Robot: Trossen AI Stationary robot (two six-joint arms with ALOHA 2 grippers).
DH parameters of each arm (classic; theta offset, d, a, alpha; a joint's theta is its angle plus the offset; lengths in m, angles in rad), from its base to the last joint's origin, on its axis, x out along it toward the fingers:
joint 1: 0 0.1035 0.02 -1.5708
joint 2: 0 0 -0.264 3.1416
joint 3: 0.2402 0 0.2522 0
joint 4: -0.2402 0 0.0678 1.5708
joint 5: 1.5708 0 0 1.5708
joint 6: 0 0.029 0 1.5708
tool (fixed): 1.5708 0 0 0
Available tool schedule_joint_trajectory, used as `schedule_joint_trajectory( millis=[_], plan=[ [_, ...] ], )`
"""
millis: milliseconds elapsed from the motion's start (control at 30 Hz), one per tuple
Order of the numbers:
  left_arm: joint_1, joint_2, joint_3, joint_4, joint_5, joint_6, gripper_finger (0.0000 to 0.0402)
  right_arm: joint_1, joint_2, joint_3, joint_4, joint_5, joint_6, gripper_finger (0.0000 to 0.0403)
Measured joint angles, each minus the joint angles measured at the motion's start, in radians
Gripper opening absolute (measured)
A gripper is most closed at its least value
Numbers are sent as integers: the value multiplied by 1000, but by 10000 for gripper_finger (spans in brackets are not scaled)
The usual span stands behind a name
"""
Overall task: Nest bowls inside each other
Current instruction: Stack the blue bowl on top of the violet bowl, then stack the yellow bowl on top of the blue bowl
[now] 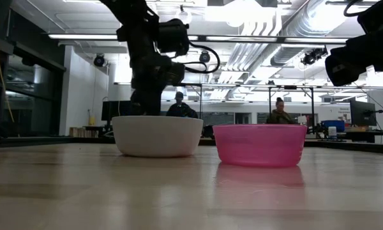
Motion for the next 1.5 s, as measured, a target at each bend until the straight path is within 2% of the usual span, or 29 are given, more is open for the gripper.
schedule_joint_trajectory(
  millis=[233,367,600,1033,1500],
  plan=[
    [0,0,7,-6,-3,3,59,0,0,0,0,0,0,110],
    [1,0,63,-26,-10,3,57,0,0,0,0,0,0,110],
    [1,-13,155,-120,-95,3,55,0,0,0,0,0,0,110],
    [7,-124,150,-146,-108,6,55,0,0,0,0,0,0,110],
    [6,-143,150,-169,-112,0,55,0,0,0,0,0,0,110]
  ],
)
